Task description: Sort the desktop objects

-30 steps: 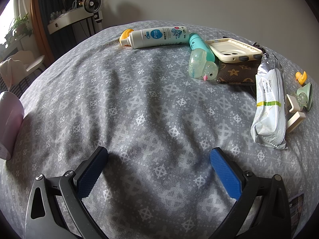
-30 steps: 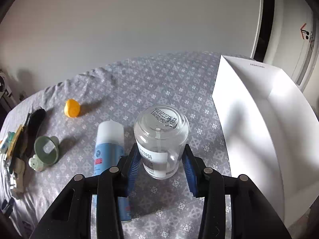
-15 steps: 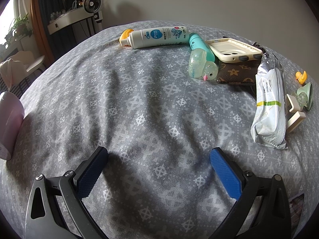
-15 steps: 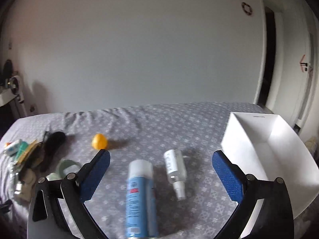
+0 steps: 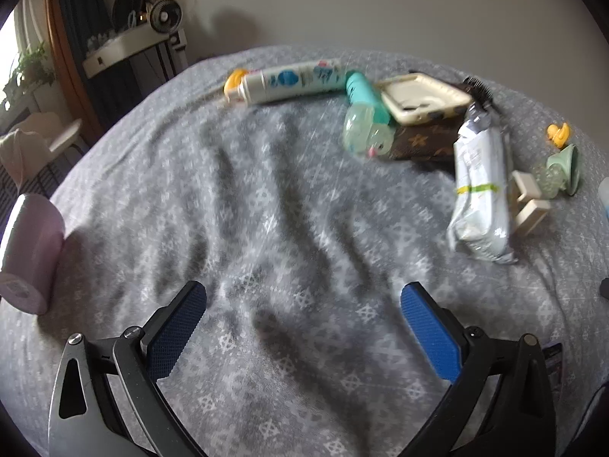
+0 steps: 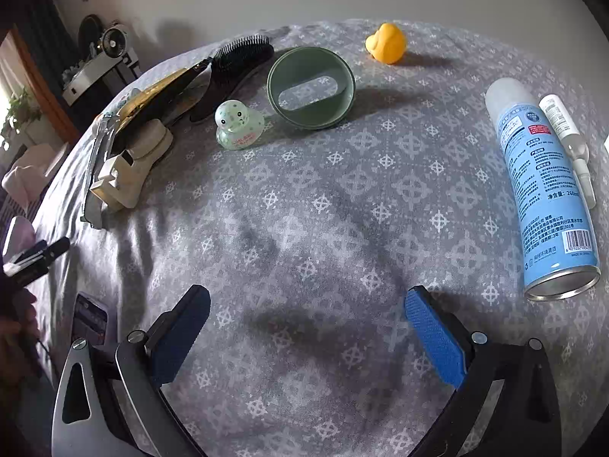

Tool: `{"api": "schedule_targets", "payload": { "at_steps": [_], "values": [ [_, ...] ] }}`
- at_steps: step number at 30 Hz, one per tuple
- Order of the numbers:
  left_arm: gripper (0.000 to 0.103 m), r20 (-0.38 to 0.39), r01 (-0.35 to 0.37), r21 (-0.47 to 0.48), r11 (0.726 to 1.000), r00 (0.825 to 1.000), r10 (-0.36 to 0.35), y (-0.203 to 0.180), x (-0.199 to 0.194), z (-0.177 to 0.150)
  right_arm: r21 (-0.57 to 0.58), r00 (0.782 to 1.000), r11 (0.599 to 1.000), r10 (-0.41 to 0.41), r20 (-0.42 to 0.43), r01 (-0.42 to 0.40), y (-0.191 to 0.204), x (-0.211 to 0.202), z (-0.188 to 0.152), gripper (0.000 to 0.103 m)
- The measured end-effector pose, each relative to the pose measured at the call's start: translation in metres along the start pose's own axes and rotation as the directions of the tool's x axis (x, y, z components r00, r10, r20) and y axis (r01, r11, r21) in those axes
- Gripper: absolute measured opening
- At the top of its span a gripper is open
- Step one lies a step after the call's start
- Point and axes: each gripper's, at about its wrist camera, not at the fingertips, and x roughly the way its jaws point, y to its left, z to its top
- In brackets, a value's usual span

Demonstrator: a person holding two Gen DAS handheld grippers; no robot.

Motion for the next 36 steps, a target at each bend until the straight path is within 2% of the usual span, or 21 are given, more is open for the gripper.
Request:
{"api": "schedule_targets", "payload": {
  "at_steps": [3,5,7,9,13,14,15,17,19,20,21,25,28,32,34,36],
  "values": [
    [0.103,0.141,0.07,0.084,0.994,0.987,-0.082,-0.025,-0.04,0.014,0.002,1.0,1.0,0.001,-0.003,-0.001,-0.004,-0.001,0.0,0.103],
    [0.103,0.156,0.116,0.157,0.981,0.978,-0.141,-0.046,-0.049,0.027,-0.003,1.0,1.0,-0.004,-0.003,0.004,-0.004,0.002,0.0,0.103],
    [0.103,0.092,0.123,0.221,0.968,0.985,-0.146,-0.069,-0.037,0.04,-0.007,1.0,1.0,-0.008,-0.002,0.008,-0.004,0.002,-0.001,0.103],
    [0.103,0.038,0.104,0.258,0.96,0.992,-0.118,-0.086,-0.021,0.044,-0.008,1.0,1.0,-0.009,-0.001,0.009,-0.001,0.003,0.001,0.103],
    [0.103,-0.019,0.144,0.306,0.941,0.989,-0.145,-0.104,0.006,0.046,-0.001,1.0,1.0,0.001,0.006,-0.001,-0.002,0.001,-0.001,0.103],
    [0.101,-0.047,0.157,0.301,0.941,0.988,-0.149,-0.106,0.015,0.047,0.002,1.0,1.0,0.004,0.008,-0.004,-0.002,0.002,-0.001,0.103],
    [0.095,-0.077,0.165,0.287,0.944,0.986,-0.149,-0.108,0.025,0.049,0.003,1.0,1.0,0.007,0.009,-0.007,-0.002,0.002,-0.001,0.103],
    [0.087,-0.148,0.236,0.237,0.943,0.967,-0.205,-0.109,0.039,0.052,0.004,1.0,1.0,0.007,0.011,-0.007,-0.002,0.002,-0.002,0.103],
    [0.067,-0.177,0.285,0.191,0.939,0.951,-0.253,-0.109,0.047,0.053,-0.004,1.0,1.0,-0.001,0.01,0.001,-0.001,0.004,-0.002,0.103],
    [0.046,-0.18,0.269,0.185,0.945,0.955,-0.236,-0.11,0.05,0.052,-0.01,1.0,1.0,-0.006,0.009,0.006,0.0,0.004,-0.002,0.103],
    [0.041,-0.175,0.252,0.181,0.951,0.959,-0.221,-0.109,0.051,0.051,-0.015,1.0,1.0,-0.013,0.009,0.013,0.001,0.005,-0.002,0.103],
    [0.032,-0.148,0.269,0.129,0.955,0.957,-0.249,-0.096,0.043,0.049,-0.025,1.0,0.999,-0.021,0.011,0.021,0.003,0.005,-0.003,0.103],
    [0.03,-0.096,0.256,0.116,0.96,0.965,-0.246,-0.076,0.023,0.053,-0.019,1.0,1.0,-0.014,0.015,0.014,0.002,0.004,-0.004,0.103],
    [0.03,-0.011,0.197,0.079,0.977,0.98,-0.197,-0.029,-0.012,0.067,-0.023,1.0,1.0,-0.02,0.013,0.02,0.003,0.004,-0.004,0.103],
    [0.03,0.008,0.172,0.017,0.985,0.985,-0.172,0.004,-0.026,0.072,-0.028,1.0,0.999,-0.026,0.009,0.027,0.004,0.004,-0.002,0.103],
    [0.03,-0.008,0.154,-0.071,0.985,0.988,-0.155,0.037,-0.031,0.071,-0.036,0.999,0.999,-0.036,0.005,0.036,0.005,0.005,-0.002,0.103]
  ]
}}
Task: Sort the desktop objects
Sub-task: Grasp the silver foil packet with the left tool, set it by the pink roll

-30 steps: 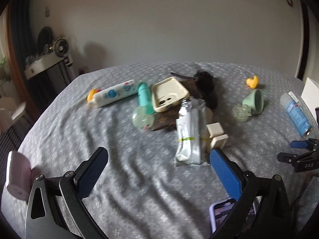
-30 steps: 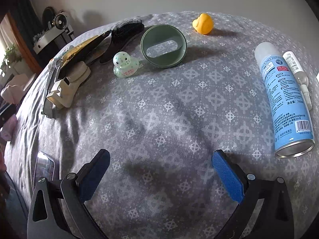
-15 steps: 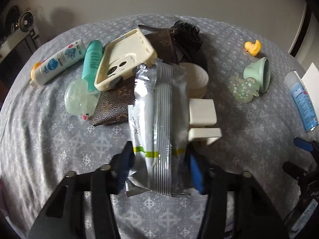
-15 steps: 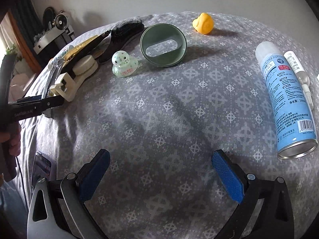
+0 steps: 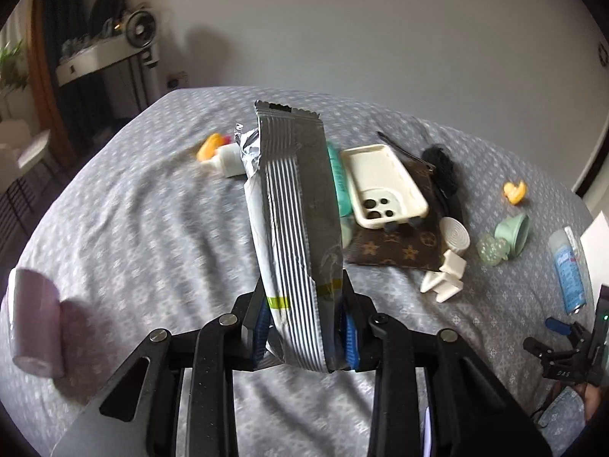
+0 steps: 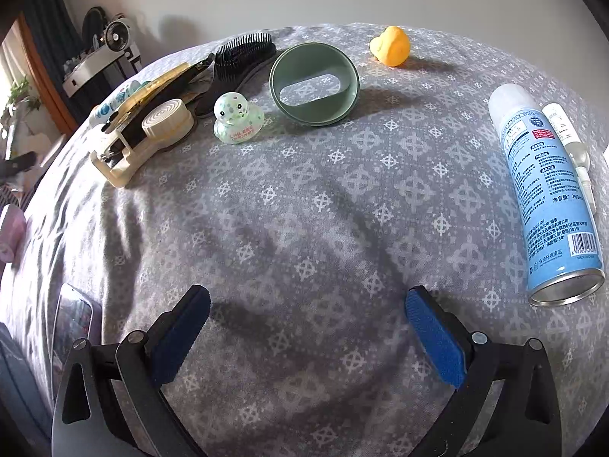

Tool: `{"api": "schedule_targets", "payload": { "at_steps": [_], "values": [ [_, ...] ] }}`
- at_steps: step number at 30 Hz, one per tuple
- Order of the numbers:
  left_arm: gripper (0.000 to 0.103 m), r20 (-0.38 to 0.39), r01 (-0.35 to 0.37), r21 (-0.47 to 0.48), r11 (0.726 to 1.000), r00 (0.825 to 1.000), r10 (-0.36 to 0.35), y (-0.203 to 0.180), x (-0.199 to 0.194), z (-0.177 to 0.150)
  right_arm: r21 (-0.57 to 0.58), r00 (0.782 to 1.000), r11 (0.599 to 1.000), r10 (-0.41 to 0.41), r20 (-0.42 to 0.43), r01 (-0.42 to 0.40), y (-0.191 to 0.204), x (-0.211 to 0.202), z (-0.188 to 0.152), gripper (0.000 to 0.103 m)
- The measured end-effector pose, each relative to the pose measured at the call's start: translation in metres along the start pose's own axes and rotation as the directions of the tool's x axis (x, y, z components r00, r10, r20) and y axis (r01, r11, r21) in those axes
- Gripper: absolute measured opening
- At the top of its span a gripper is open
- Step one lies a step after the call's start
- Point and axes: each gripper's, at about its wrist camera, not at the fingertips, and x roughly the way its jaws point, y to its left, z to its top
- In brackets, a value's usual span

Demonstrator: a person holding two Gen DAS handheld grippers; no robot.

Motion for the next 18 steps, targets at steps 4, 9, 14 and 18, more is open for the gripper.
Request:
{"api": "schedule_targets", "payload": {
  "at_steps": [4,9,14,18],
  "values": [
    [0.031,-0.026,-0.146,-0.085,0.986,0.989,0.144,0.045,-0.004,-0.028,-0.018,1.0,1.0,-0.025,-0.008,0.025,0.004,0.002,0.0,0.103],
    [0.031,-0.064,-0.175,-0.216,0.96,0.984,0.165,0.082,-0.01,-0.038,-0.04,0.998,0.997,-0.06,-0.007,0.059,0.009,0.006,-0.001,0.103],
    [0.032,-0.051,-0.212,-0.141,0.967,0.977,0.207,0.066,-0.014,-0.036,-0.039,0.998,0.998,-0.057,-0.004,0.057,0.009,0.007,-0.001,0.103],
    [0.032,-0.06,-0.233,-0.167,0.958,0.972,0.226,0.074,-0.02,-0.026,-0.034,0.999,0.998,-0.049,-0.001,0.049,0.007,0.007,-0.001,0.103]
  ]
}}
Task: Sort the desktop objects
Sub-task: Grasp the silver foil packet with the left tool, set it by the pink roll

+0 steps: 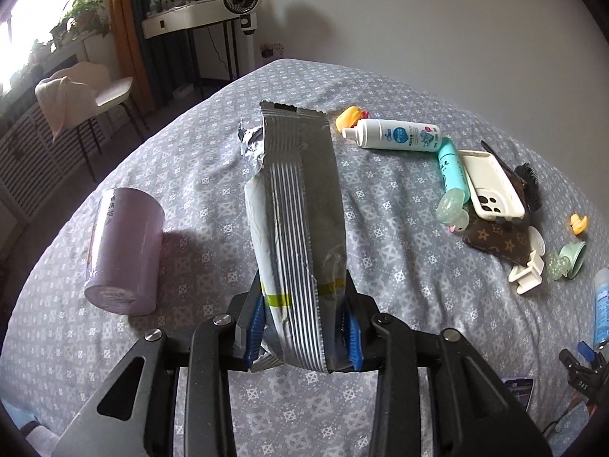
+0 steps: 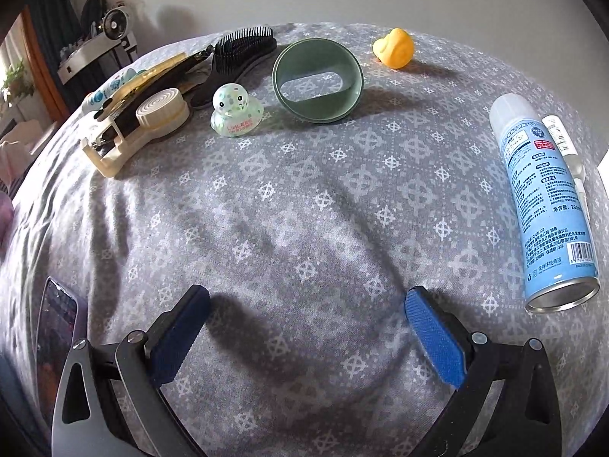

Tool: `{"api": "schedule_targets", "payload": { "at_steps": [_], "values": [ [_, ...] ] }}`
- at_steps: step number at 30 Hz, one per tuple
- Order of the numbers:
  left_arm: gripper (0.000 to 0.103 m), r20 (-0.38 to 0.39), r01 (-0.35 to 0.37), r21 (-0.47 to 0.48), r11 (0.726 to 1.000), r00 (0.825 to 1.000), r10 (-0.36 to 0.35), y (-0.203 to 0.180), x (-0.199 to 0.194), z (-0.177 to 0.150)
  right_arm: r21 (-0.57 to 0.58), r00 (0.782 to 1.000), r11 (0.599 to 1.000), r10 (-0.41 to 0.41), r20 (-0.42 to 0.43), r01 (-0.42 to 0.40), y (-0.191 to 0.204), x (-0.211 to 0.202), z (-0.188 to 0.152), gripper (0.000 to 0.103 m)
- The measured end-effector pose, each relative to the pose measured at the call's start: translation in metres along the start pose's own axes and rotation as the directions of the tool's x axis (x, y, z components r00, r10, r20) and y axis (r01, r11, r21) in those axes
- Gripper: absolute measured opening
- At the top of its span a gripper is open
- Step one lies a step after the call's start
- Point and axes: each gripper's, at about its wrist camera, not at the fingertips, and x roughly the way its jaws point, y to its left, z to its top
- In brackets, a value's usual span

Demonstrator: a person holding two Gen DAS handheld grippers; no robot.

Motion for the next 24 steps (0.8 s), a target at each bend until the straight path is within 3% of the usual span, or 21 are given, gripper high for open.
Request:
{"api": "schedule_targets", "payload": {
  "at_steps": [6,9,12,13,15,20,22,24],
  "values": [
    [0.033,0.006,-0.129,-0.017,0.991,0.992,0.13,0.025,0.008,0.027,0.004,1.0,1.0,0.007,0.003,-0.007,-0.002,-0.001,0.0,0.103],
    [0.033,0.003,-0.207,-0.039,0.977,0.978,0.208,0.048,0.023,0.037,0.004,1.0,1.0,0.006,0.003,-0.006,-0.002,-0.001,0.0,0.103],
    [0.037,-0.02,-0.192,-0.05,0.98,0.981,0.191,0.068,0.043,0.033,0.004,1.0,1.0,0.006,0.003,-0.006,-0.002,-0.001,0.0,0.103],
    [0.041,-0.025,-0.177,-0.053,0.983,0.984,0.176,0.072,0.05,0.028,0.004,1.0,1.0,0.007,0.003,-0.007,-0.002,-0.001,0.0,0.103],
    [0.08,-0.024,-0.175,-0.034,0.984,0.984,0.174,0.075,0.06,0.017,0.003,1.0,1.0,0.006,0.003,-0.006,-0.002,-0.001,0.0,0.103],
    [0.092,0.059,-0.19,-0.03,0.981,0.98,0.191,0.07,0.052,0.005,-0.001,1.0,1.0,-0.003,0.002,0.003,-0.001,0.0,0.0,0.103],
    [0.101,0.113,-0.221,-0.049,0.974,0.968,0.225,0.07,0.041,0.007,-0.002,1.0,1.0,-0.005,0.004,0.005,-0.001,0.0,0.0,0.103],
    [0.101,0.161,-0.227,-0.076,0.971,0.958,0.236,0.071,0.028,0.009,-0.003,1.0,1.0,-0.007,0.005,0.007,-0.001,0.0,0.0,0.103]
  ]
}}
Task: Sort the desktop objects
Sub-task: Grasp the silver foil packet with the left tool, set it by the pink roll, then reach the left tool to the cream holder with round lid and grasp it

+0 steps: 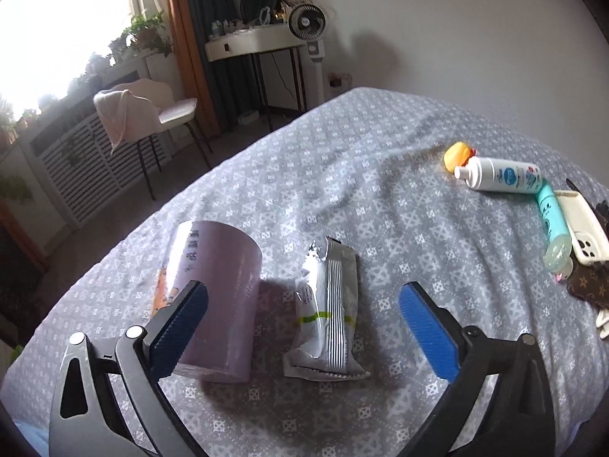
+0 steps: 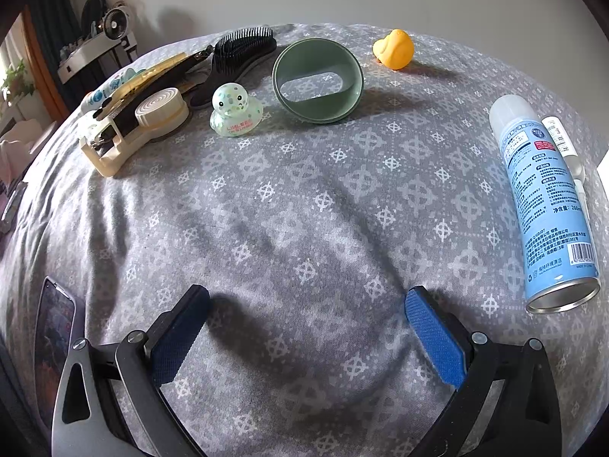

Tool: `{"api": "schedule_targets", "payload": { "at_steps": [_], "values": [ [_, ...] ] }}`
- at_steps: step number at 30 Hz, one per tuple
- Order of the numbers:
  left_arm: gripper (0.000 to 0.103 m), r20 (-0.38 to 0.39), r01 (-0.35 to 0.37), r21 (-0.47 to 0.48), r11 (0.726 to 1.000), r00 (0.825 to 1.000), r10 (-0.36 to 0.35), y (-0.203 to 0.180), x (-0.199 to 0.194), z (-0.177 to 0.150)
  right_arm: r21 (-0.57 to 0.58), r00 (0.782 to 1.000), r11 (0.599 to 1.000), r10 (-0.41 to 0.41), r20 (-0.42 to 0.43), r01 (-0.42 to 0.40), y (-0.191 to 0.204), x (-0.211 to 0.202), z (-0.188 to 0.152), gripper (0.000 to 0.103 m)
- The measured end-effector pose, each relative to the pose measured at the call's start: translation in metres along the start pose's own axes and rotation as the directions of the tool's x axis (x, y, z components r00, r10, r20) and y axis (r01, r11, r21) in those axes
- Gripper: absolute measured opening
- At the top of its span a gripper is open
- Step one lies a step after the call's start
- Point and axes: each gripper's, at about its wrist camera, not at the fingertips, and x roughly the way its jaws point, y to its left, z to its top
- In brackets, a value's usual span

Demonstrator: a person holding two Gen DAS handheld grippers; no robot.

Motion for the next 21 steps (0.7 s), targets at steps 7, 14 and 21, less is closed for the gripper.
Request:
{"api": "schedule_targets", "payload": {
  "at_steps": [7,14,21],
  "values": [
    [0.101,0.12,0.199,0.149,0.969,0.969,-0.218,-0.051,-0.072,0.0,-0.002,1.0,1.0,-0.003,-0.001,0.003,0.001,0.0,0.0,0.103],
    [0.102,-0.018,0.406,0.436,0.803,0.896,-0.443,-0.196,-0.119,-0.024,0.001,1.0,1.0,0.003,0.001,-0.003,0.0,-0.002,0.0,0.103],
    [0.1,-0.178,0.419,0.585,0.694,0.901,-0.395,-0.3,-0.088,-0.058,0.039,0.998,0.997,0.061,0.028,-0.062,-0.007,-0.007,-0.002,0.103]
  ]
}}
